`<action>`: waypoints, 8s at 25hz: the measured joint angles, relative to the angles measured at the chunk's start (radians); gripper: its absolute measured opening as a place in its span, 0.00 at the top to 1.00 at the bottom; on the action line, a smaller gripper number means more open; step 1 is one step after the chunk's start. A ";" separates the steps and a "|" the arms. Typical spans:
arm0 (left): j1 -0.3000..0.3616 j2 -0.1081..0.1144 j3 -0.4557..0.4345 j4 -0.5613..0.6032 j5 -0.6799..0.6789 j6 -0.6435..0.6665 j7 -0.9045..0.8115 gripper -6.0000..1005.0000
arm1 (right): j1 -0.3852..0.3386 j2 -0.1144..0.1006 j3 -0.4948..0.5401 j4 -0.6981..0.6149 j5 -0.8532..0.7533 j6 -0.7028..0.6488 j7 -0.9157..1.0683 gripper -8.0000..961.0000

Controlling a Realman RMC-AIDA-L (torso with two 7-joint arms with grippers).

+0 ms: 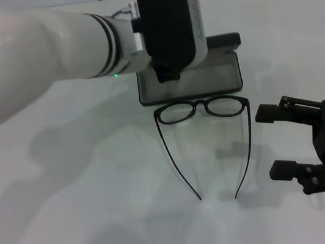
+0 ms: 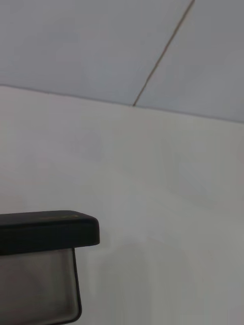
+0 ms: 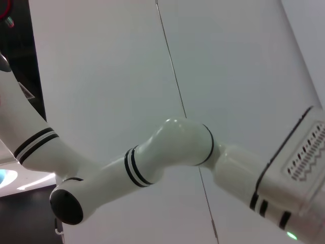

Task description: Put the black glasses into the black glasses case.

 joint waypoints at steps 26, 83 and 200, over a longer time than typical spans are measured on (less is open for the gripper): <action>-0.017 -0.007 0.090 -0.109 0.003 -0.094 -0.011 0.73 | 0.003 0.004 0.004 -0.003 0.006 0.037 0.008 0.20; 0.385 0.010 -0.714 -0.788 -1.372 0.778 0.881 0.67 | 0.619 0.090 0.563 -0.644 -1.701 0.260 1.125 0.26; 0.168 0.003 -0.592 -0.933 -1.527 1.140 1.011 0.91 | -0.061 0.093 0.449 -0.871 -0.600 0.453 0.519 0.93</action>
